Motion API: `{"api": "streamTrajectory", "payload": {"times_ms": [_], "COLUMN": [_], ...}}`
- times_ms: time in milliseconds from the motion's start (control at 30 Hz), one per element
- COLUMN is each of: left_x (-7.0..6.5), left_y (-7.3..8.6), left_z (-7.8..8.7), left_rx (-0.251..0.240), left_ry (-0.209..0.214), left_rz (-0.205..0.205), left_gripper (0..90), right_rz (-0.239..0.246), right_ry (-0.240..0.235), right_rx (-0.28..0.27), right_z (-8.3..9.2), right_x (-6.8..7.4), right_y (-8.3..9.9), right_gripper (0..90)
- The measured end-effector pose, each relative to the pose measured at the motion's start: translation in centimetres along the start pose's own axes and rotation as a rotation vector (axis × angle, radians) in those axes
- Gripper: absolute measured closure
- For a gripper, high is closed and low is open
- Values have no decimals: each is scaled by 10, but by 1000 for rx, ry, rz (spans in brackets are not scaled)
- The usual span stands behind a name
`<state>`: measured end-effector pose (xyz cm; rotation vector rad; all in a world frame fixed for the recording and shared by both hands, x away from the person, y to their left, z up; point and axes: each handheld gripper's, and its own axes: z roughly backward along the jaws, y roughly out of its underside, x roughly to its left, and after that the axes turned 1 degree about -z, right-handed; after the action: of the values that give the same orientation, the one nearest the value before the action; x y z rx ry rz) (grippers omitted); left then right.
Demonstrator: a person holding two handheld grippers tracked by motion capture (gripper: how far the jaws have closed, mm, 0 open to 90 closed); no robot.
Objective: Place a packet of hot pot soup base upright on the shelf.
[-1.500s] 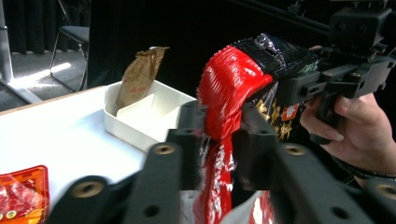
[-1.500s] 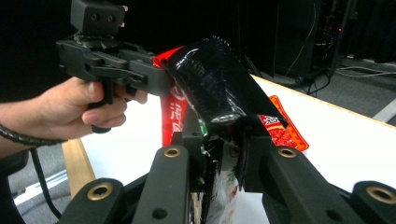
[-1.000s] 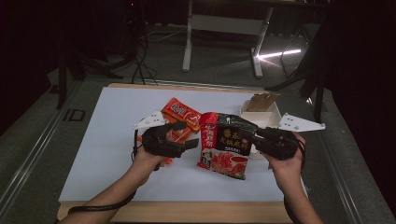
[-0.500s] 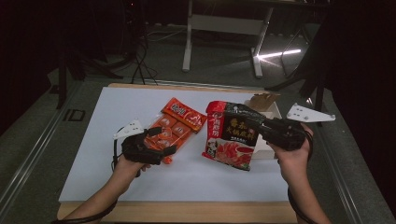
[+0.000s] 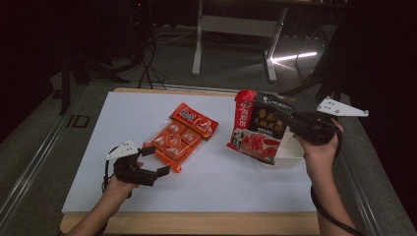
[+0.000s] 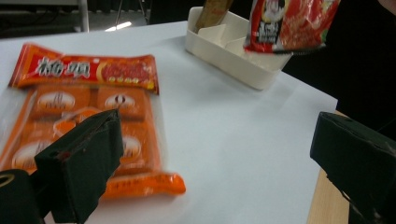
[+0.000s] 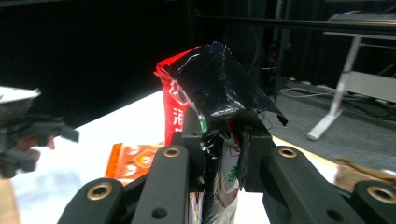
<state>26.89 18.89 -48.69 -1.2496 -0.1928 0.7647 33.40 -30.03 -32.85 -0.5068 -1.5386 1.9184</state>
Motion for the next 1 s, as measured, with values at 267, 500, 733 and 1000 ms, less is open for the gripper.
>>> {"api": "streamTrajectory", "payload": {"times_ms": [267,500,733,1000], "left_x": [6,5,6,7], "left_y": [18,24,29,32], "left_z": [10,16,16,17], "left_rx": [14,9,-5,-12], "left_ry": [-27,-29,-26,-26], "left_rz": [38,50,71,71], "left_gripper": [34,34,34,34], "right_rz": [17,28,21,17], "right_ry": [104,176,233,264], "right_rx": [-13,-24,-16,-28], "right_z": [6,10,4,-9], "right_x": [-30,-57,-79,-97], "right_y": [-6,-5,1,17], "right_gripper": [763,764,763,763]}}
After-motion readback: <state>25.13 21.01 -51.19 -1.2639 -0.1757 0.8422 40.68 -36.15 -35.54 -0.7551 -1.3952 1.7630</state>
